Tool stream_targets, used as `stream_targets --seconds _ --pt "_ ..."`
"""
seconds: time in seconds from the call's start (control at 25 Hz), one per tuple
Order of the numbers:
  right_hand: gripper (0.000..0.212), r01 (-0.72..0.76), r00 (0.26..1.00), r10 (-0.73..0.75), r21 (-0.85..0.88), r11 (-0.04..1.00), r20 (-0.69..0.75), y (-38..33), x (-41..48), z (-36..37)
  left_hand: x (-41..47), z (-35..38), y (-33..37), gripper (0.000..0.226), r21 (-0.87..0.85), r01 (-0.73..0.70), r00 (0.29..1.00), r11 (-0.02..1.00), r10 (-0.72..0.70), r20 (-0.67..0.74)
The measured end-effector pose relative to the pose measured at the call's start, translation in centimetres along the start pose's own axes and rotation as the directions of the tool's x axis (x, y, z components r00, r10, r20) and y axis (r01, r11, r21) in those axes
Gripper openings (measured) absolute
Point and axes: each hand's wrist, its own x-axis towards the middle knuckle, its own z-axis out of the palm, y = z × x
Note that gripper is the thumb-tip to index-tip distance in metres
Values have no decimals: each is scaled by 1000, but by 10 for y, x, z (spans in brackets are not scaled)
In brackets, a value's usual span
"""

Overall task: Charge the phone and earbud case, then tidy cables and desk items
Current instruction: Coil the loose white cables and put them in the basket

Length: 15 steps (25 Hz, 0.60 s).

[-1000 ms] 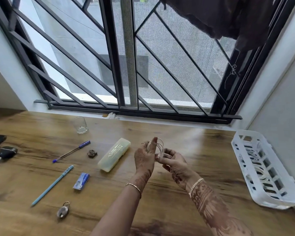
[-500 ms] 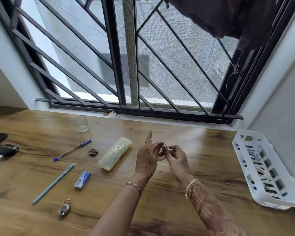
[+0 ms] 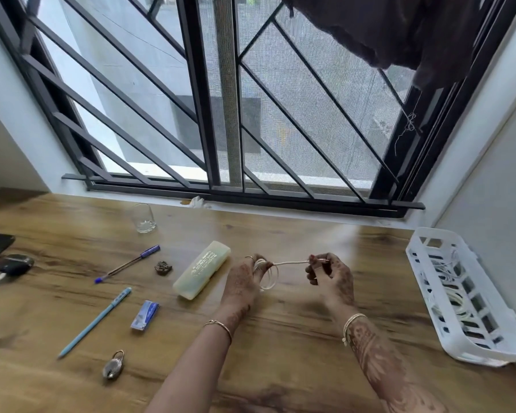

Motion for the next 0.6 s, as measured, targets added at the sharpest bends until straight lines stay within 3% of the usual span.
stream_targets --seconds 0.2,0.36,0.48,0.52,0.6 --pt "11 68 997 -50 -339 938 60 20 3 -1 2 9 2 25 -254 198 980 947 -189 59" --pt "4 177 975 -93 -453 874 202 23 -8 6 -5 16 25 23 -535 356 929 766 -350 118" --pt "5 271 957 -170 -505 819 237 20 -16 15 -6 25 37 24 -597 318 932 737 -358 55" --pt "6 248 963 -154 -496 832 222 18 -15 17 -6 27 38 23 -589 288 940 755 -339 26" --pt "10 66 988 -13 -337 939 155 13 -12 21 -6 29 36 21 -525 229 955 820 -295 -45"
